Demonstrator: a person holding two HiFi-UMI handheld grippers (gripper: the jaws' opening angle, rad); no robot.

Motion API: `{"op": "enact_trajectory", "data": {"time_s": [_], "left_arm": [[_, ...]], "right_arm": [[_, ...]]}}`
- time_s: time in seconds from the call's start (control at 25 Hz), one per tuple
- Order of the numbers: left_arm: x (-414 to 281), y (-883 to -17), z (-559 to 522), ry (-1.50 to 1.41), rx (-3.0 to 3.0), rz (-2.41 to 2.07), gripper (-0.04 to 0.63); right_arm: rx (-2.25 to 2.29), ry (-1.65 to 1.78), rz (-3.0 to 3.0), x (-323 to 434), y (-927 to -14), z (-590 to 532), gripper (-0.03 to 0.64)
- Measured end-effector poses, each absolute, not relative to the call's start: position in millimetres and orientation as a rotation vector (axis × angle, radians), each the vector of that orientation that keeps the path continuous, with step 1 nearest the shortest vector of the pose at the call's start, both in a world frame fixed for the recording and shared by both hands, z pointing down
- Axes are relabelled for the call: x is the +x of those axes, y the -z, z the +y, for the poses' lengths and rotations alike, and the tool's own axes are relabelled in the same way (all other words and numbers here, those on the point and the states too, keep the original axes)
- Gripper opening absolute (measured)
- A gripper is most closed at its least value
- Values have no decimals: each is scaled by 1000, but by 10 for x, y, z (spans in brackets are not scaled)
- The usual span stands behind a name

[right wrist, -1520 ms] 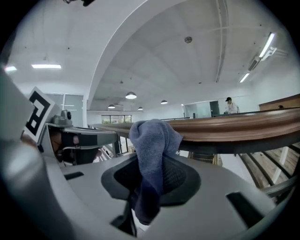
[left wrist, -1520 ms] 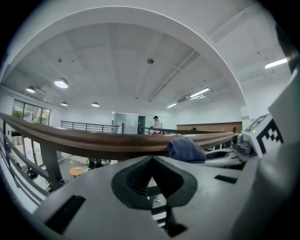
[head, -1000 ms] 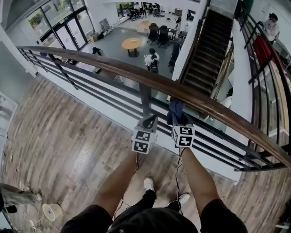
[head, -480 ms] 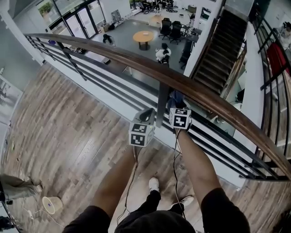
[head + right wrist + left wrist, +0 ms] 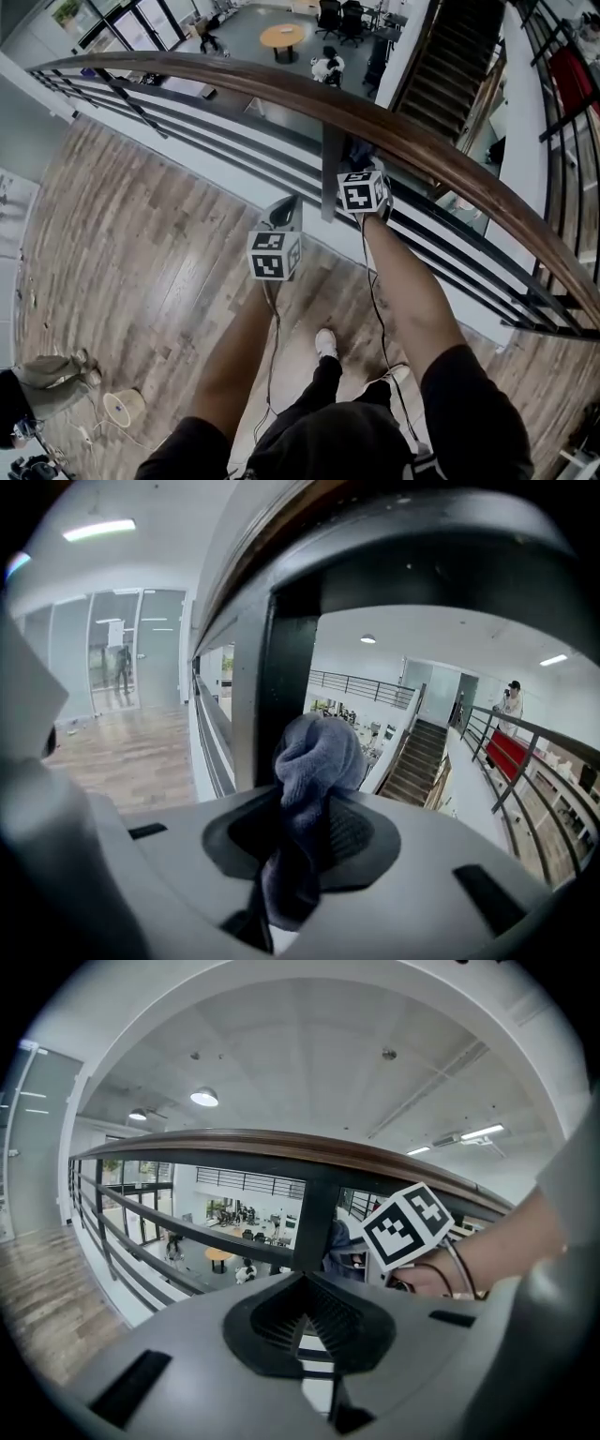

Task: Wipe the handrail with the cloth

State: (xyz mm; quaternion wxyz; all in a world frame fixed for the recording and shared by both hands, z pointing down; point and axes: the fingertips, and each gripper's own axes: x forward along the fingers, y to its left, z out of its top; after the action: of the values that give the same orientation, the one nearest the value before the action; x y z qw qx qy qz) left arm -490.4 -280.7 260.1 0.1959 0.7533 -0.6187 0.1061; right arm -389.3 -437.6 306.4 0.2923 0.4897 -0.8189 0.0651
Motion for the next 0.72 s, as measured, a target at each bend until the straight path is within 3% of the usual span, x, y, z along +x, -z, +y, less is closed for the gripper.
{"op": "enact_trajectory", "data": {"time_s": [0.24, 0.72], "left_arm": [[-4537, -2594, -2921, -322, 2156, -1684, -2], [-3419, -2555, -2878, -368, 2242, -1567, -2]], "right_arm": [[1318, -201, -2136, -3558, -3100, -4313, 103], [1481, -294, -2053, -2193, -3109, -4013, 103]]}}
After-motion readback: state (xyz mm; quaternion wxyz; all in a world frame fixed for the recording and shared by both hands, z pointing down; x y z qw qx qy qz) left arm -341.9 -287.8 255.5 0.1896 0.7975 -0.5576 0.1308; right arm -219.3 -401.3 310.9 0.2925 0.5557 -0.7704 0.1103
